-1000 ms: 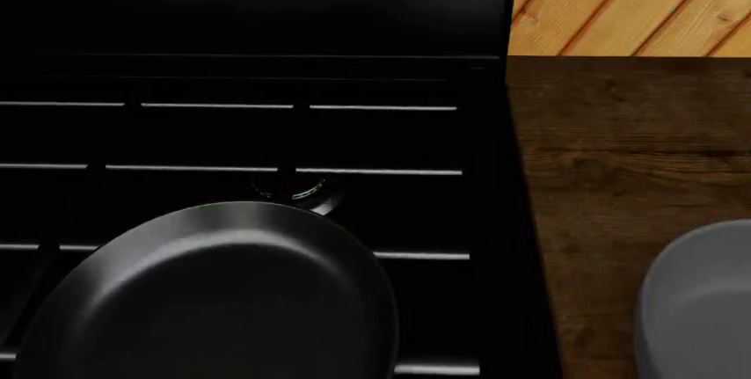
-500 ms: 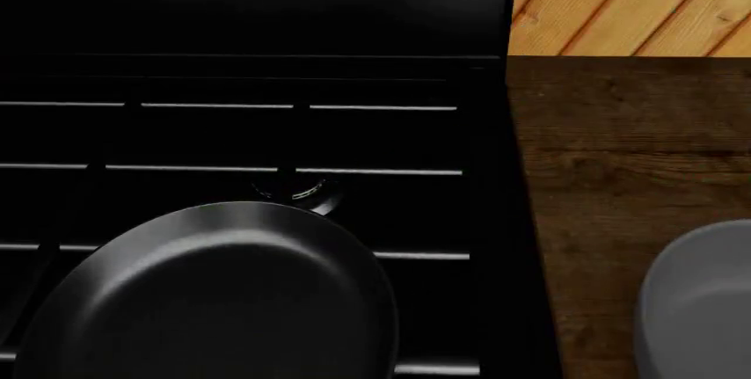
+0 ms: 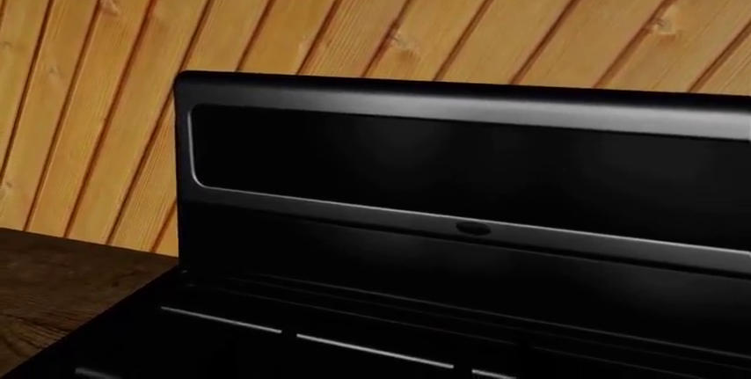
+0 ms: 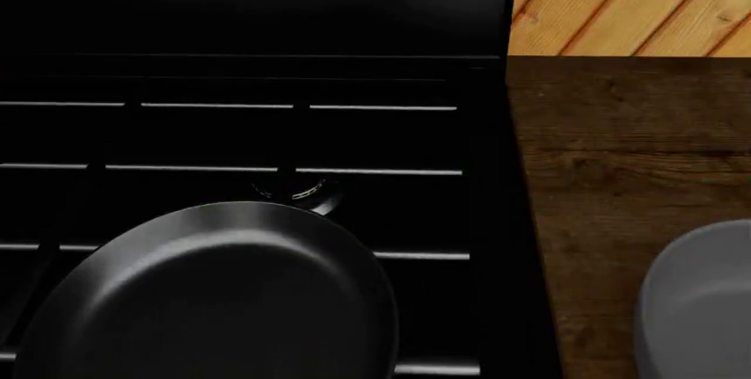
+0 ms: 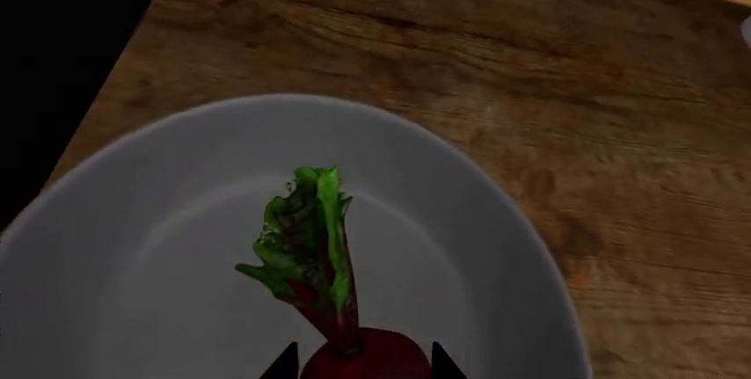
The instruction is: Pick the beet from the pan and place it in the bowl.
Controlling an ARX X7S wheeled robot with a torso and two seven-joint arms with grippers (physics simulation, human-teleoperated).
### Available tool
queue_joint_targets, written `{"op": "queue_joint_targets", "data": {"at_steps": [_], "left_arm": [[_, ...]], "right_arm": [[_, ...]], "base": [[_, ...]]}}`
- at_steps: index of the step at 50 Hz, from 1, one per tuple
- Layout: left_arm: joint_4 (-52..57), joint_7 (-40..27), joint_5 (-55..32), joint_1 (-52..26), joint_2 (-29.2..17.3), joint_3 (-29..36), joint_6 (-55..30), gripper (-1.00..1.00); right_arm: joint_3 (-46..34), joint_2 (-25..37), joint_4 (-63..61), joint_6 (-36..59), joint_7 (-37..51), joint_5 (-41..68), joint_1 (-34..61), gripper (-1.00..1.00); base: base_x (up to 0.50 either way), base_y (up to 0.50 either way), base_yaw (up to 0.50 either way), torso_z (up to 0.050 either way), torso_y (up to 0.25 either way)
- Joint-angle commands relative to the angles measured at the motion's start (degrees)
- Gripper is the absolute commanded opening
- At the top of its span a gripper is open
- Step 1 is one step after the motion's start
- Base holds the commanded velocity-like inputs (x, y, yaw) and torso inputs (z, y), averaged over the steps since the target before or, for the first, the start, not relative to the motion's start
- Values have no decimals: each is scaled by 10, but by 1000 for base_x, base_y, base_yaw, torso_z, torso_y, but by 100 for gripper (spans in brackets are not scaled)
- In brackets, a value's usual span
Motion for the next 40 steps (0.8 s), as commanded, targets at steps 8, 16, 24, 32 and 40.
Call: {"op": "queue_joint_targets", "data": {"at_steps": [8, 16, 24, 32, 40], "left_arm": [[-6, 2, 8, -3, 3, 10, 1, 100], [-9, 5, 12, 1, 1, 11, 5, 100], [-12, 9, 18, 6, 1, 12, 10, 100], [-18, 15, 27, 11, 2, 16, 15, 100], [-19, 20, 34, 16, 2, 20, 20, 100]], "right_arm": [[-37, 0, 16, -71, -11, -26, -41, -100], [-45, -1, 19, -90, -7, -27, -55, -100], [-46, -10, 23, -98, -8, -29, -61, -100], [-49, -20, 36, -108, -3, -28, -69, -100], [-48, -28, 53, -113, 6, -12, -72, 100]], "base": [[0, 0, 0, 0, 0], [0, 0, 0, 0, 0], [0, 0, 0, 0, 0], [0, 0, 0, 0, 0], [0, 0, 0, 0, 0]]}}
